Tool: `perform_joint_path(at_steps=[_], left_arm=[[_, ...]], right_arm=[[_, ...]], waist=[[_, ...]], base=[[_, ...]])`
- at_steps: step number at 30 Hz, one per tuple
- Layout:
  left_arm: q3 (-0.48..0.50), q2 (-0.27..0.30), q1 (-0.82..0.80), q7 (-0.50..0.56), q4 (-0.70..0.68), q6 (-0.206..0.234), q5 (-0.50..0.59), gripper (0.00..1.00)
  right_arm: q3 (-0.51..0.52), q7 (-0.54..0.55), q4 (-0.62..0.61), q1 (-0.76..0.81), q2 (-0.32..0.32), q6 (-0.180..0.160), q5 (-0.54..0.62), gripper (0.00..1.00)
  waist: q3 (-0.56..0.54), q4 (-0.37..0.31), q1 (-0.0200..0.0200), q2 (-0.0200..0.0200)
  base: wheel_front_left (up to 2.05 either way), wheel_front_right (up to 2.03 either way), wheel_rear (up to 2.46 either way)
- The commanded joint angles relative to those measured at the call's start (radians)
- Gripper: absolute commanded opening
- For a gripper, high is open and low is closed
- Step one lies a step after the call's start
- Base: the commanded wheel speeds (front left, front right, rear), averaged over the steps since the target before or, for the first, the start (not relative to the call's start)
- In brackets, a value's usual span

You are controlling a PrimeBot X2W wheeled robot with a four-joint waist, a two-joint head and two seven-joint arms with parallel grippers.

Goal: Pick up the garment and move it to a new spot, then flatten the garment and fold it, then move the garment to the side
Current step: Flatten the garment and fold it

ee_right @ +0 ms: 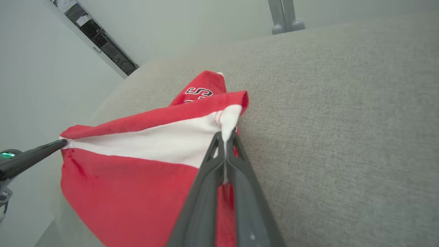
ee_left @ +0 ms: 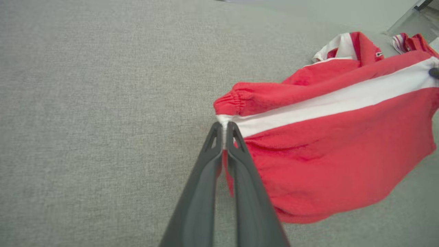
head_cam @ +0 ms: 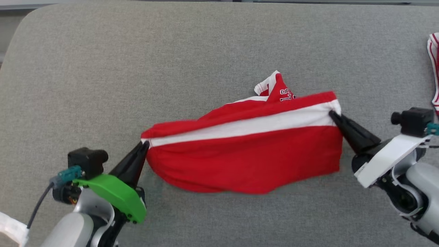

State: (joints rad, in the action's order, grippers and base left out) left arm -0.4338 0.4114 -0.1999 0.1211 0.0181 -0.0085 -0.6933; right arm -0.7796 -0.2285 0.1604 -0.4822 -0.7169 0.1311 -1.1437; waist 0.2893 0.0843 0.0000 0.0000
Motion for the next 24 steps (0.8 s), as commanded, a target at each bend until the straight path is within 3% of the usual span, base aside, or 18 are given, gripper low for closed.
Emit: perform_joint_path(at_steps=[1, 7, 11, 18, 21, 24], left_arm=[[0.009, 0.003, -0.039, 0.005, -0.026, -0.010, -0.015, 0.00], [0.017, -0.024, -0.261, 0.091, -0.138, -0.057, -0.070, 0.00], [0.002, -0.058, -0.510, 0.128, -0.114, -0.083, -0.044, 0.00], [-0.004, -0.170, -0.896, -0.029, 0.064, -0.108, 0.053, 0.00], [-0.013, -0.182, -0.939, -0.105, 0.111, -0.114, 0.060, 0.00], [-0.043, -0.172, -0.871, -0.161, 0.142, -0.120, 0.043, 0.00]], right_arm=[[0.021, -0.012, -0.020, -0.025, -0.024, -0.001, -0.026, 0.00], [0.134, -0.019, -0.112, -0.143, -0.140, -0.001, -0.107, 0.00], [0.176, -0.003, -0.101, -0.297, -0.189, -0.001, -0.061, 0.00], [0.233, -0.023, -0.040, -0.566, -0.173, -0.001, 0.062, 0.00], [0.254, -0.031, -0.035, -0.604, -0.161, -0.001, 0.093, 0.00], [0.262, -0.036, -0.050, -0.548, -0.148, -0.001, 0.107, 0.00]], waist=[[-0.001, -0.014, 0.0000, 0.0000], [0.026, -0.065, 0.0000, 0.0000], [0.066, -0.104, 0.0000, 0.0000], [0.131, -0.161, 0.0000, 0.0000], [0.143, -0.174, 0.0000, 0.0000], [0.152, -0.181, 0.0000, 0.0000]], base=[[0.00, 0.00, 0.00], [0.00, 0.00, 0.00], [0.00, 0.00, 0.00], [0.00, 0.00, 0.00], [0.00, 0.00, 0.00], [0.00, 0.00, 0.00]])
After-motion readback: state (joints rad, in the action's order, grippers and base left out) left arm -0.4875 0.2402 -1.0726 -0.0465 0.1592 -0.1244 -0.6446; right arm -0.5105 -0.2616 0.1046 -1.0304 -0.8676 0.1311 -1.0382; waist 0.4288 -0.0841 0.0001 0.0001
